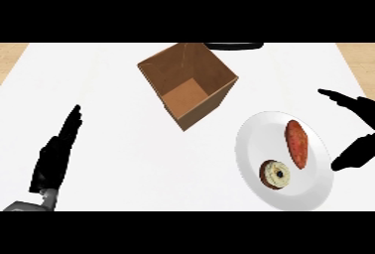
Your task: Pick the sweet potato from the plate and place it in the cardboard box
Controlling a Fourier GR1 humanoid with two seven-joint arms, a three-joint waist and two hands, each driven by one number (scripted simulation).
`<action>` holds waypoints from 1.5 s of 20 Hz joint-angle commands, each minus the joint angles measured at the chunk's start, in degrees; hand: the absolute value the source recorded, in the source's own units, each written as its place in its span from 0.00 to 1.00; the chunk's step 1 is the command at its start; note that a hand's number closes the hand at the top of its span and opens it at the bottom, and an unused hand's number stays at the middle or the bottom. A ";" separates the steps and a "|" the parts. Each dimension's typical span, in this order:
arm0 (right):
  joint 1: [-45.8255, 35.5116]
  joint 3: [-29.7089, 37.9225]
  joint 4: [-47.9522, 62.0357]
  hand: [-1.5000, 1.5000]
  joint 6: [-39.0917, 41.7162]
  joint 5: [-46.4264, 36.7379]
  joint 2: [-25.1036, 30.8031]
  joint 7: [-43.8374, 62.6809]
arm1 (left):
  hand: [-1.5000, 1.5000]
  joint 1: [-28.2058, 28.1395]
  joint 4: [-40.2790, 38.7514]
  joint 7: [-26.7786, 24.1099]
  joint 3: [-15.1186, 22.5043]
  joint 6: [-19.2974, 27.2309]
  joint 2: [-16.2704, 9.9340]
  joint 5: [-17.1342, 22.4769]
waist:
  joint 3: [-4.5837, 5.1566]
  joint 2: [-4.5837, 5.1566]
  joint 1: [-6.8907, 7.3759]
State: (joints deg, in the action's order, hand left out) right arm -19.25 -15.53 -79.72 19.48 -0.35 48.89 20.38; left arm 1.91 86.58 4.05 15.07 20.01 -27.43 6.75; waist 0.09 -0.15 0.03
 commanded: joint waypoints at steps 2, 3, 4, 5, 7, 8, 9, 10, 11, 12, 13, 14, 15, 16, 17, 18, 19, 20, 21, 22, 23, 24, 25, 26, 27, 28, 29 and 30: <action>-1.37 0.47 -2.48 0.00 3.08 -2.49 -4.69 8.92 | 0.50 0.40 -1.05 -0.99 -1.60 -1.58 2.20 -1.84 | -0.07 0.13 0.10; -0.13 0.93 -4.90 0.00 2.37 -3.12 -4.78 10.55 | 0.50 1.29 -6.55 -4.69 -3.18 -3.01 2.76 -1.43 | -0.05 0.14 -0.15; 1.31 1.00 -2.32 0.00 1.67 -5.41 -5.61 8.76 | 0.50 -1.90 0.66 -0.49 -1.53 -0.63 3.04 -3.08 | -0.09 0.10 0.13; 0.21 0.91 -1.09 0.00 1.10 -6.69 -6.59 9.11 | 0.50 -6.19 4.13 -1.30 -2.21 -2.30 1.32 -1.68 | -0.09 0.09 0.46; 2.02 1.63 -2.47 0.00 0.74 -10.11 -9.08 8.07 | 0.50 -1.47 -1.69 -2.32 -4.55 -4.35 2.95 -2.50 | -0.09 0.14 0.10; 5.79 0.08 -1.72 0.00 -1.44 -11.62 -8.77 5.84 | 0.50 -0.15 -2.26 -1.37 -3.16 -3.52 3.64 -3.25 | -0.10 0.15 -0.11; 3.94 2.38 -7.59 0.00 3.13 -9.13 -8.38 13.00 | 0.50 -2.72 1.09 -0.04 -4.87 -3.33 2.93 -3.69 | -0.08 0.06 0.01; 3.13 1.59 -5.15 0.00 2.54 -11.15 -10.42 12.33 | 0.50 2.46 -3.19 0.08 -4.29 -3.33 5.16 -5.08 | -0.08 0.14 -0.09; 3.10 4.43 -2.41 0.00 5.32 -10.79 -7.54 8.86 | 0.50 -0.18 -0.31 -0.14 -6.17 -5.07 2.68 -4.25 | -0.09 0.13 0.07; 3.24 4.46 -2.86 0.00 5.08 -12.18 -9.82 9.92 | 0.50 -1.07 2.06 1.95 -6.80 -6.55 2.71 -3.57 | -0.09 0.12 0.13; 3.48 4.36 -2.93 0.00 4.84 -13.36 -11.04 10.49 | 0.50 0.46 -3.54 -1.27 -8.00 -7.62 4.25 -3.06 | -0.08 0.15 0.02; 5.78 5.15 -4.54 0.00 5.86 -12.93 -9.63 10.39 | 0.50 -3.77 0.31 -2.63 -5.25 -4.97 5.86 -5.90 | -0.08 0.10 0.04; 5.11 4.81 -2.05 0.00 4.92 -14.82 -11.69 8.38 | 0.50 0.31 2.99 4.67 -7.23 -6.84 3.27 -5.28 | -0.10 0.12 0.09; 5.14 2.87 -2.04 0.00 3.22 -16.75 -14.43 10.23 | 0.50 -4.43 2.57 -1.56 -6.26 -6.02 5.15 -6.05 | -0.09 0.12 0.26; 3.92 3.40 -0.44 0.00 3.69 -18.28 -15.53 9.42 | 0.50 -0.70 2.09 1.57 -7.85 -7.26 4.80 -6.02 | -0.10 0.15 0.18; 6.24 7.69 -3.72 0.00 7.00 -15.34 -12.13 7.94 | 0.50 -0.47 -3.32 -2.56 -10.05 -9.66 5.22 -4.54 | -0.08 0.13 -0.09; 4.74 6.54 -0.71 0.00 4.59 -18.78 -15.16 7.91 | 0.50 -0.37 2.26 3.79 -6.93 -7.21 6.79 -7.85 | -0.10 0.14 0.09; -0.34 7.14 4.12 0.00 6.89 -18.62 -15.37 6.84 | 0.50 -3.87 2.62 0.43 -7.26 -7.08 7.20 -7.66 | -0.10 0.18 0.42; 8.26 6.76 -3.98 0.00 6.13 -19.21 -14.45 7.09 | 0.50 -0.86 3.87 4.55 -7.62 -7.54 6.84 -8.45 | -0.10 0.09 -0.09; 6.01 6.76 -1.52 0.00 5.04 -19.58 -16.27 7.07 | 0.50 1.13 -5.91 -2.68 -6.67 -5.28 10.99 -10.31 | -0.08 0.18 -0.16; 4.41 6.36 0.31 0.00 4.39 -22.08 -18.60 7.58 | 0.50 -2.63 -2.12 -2.52 -7.53 -7.09 9.52 -10.09 | -0.09 0.16 0.14; 2.09 9.70 0.28 0.00 8.86 -19.89 -16.35 8.23 | 0.50 -3.72 1.49 -0.81 -9.91 -9.28 7.52 -8.28 | -0.09 0.13 0.22; 7.02 6.57 -3.69 0.00 4.43 -22.48 -19.33 8.55 | 0.50 -1.60 4.28 3.78 -9.91 -9.97 6.46 -8.36 | -0.10 0.09 0.05; 9.22 9.40 -4.24 0.00 6.42 -22.33 -16.37 5.43 | 0.50 0.33 0.98 3.56 -9.17 -8.93 8.95 -10.32 | -0.09 0.11 -0.15; 7.48 9.26 -2.02 0.00 6.51 -24.34 -18.88 6.32 | 0.50 -0.98 0.36 0.91 -10.45 -8.86 9.84 -10.91 | -0.09 0.13 0.02; 5.40 10.04 1.37 0.00 6.76 -24.87 -19.29 3.83 | 0.50 -0.99 0.30 1.58 -9.07 -7.80 11.39 -12.66 | -0.09 0.15 0.10; 4.07 11.62 0.02 0.00 9.08 -23.01 -18.49 5.91 | 0.50 -3.16 -1.47 -2.33 -9.08 -8.06 12.06 -12.31 | -0.08 0.15 0.11; 4.83 11.89 0.65 0.00 7.91 -24.91 -18.60 4.41 | 0.50 -2.51 -2.89 -3.60 -12.35 -11.41 9.60 -10.19 | -0.08 0.15 0.10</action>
State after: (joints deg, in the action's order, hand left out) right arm -13.83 -5.88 -80.37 26.50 -23.13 31.03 26.32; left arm 0.09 86.13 3.67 5.39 11.17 -17.85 -3.64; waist 0.00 -0.01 0.10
